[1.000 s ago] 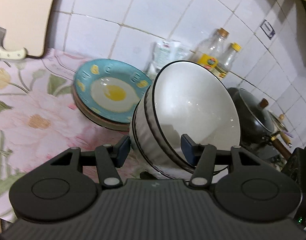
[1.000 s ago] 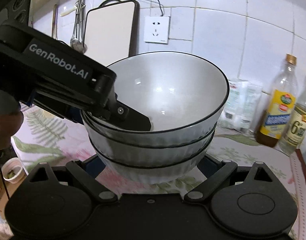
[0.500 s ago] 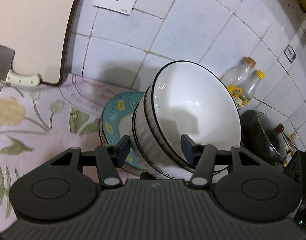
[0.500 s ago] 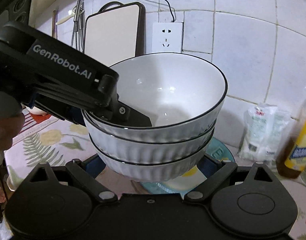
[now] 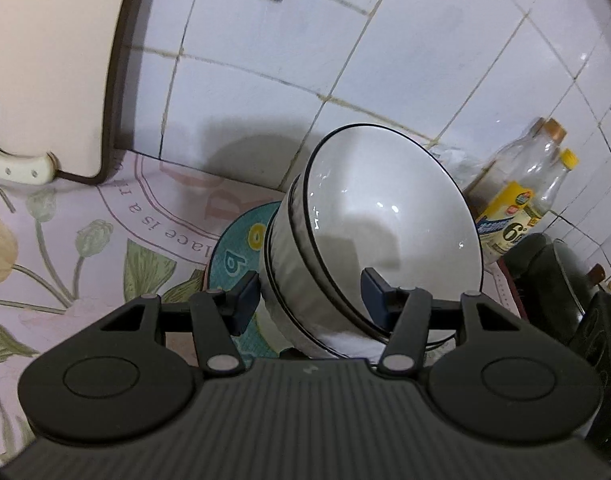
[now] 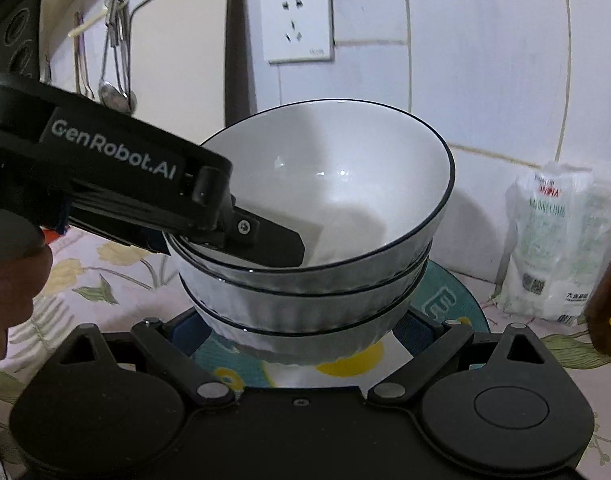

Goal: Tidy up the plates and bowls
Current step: 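Lift the bowl stack and lower it onto the egg plate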

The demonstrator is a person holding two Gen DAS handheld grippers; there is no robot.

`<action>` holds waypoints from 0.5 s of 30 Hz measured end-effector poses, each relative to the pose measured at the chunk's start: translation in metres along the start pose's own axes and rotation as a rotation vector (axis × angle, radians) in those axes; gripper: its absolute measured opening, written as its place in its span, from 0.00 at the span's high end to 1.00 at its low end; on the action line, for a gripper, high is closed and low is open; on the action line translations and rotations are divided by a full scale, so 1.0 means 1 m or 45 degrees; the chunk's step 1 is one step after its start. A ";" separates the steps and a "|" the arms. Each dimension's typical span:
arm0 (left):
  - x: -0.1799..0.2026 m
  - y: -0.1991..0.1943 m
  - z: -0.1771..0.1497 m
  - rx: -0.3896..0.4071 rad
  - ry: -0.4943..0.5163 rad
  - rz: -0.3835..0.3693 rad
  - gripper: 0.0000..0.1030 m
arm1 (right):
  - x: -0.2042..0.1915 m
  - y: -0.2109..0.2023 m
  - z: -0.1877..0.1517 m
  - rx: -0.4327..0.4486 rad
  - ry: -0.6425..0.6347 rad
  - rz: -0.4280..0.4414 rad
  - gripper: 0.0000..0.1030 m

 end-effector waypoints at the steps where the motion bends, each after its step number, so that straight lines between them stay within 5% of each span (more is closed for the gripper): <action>1: -0.001 0.005 0.001 -0.009 -0.004 -0.002 0.48 | 0.004 0.005 -0.001 -0.011 -0.001 0.000 0.05; 15: -0.004 0.024 -0.010 -0.011 0.034 0.054 0.48 | 0.010 0.025 -0.014 -0.097 0.022 0.025 0.05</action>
Point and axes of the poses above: each gripper's, at about its wrist camera, not at the fingertips, and y roughly the way its jaws point, x to its right, z to its top, the point moved 2 cm from there along y, roughly the way its jaws point
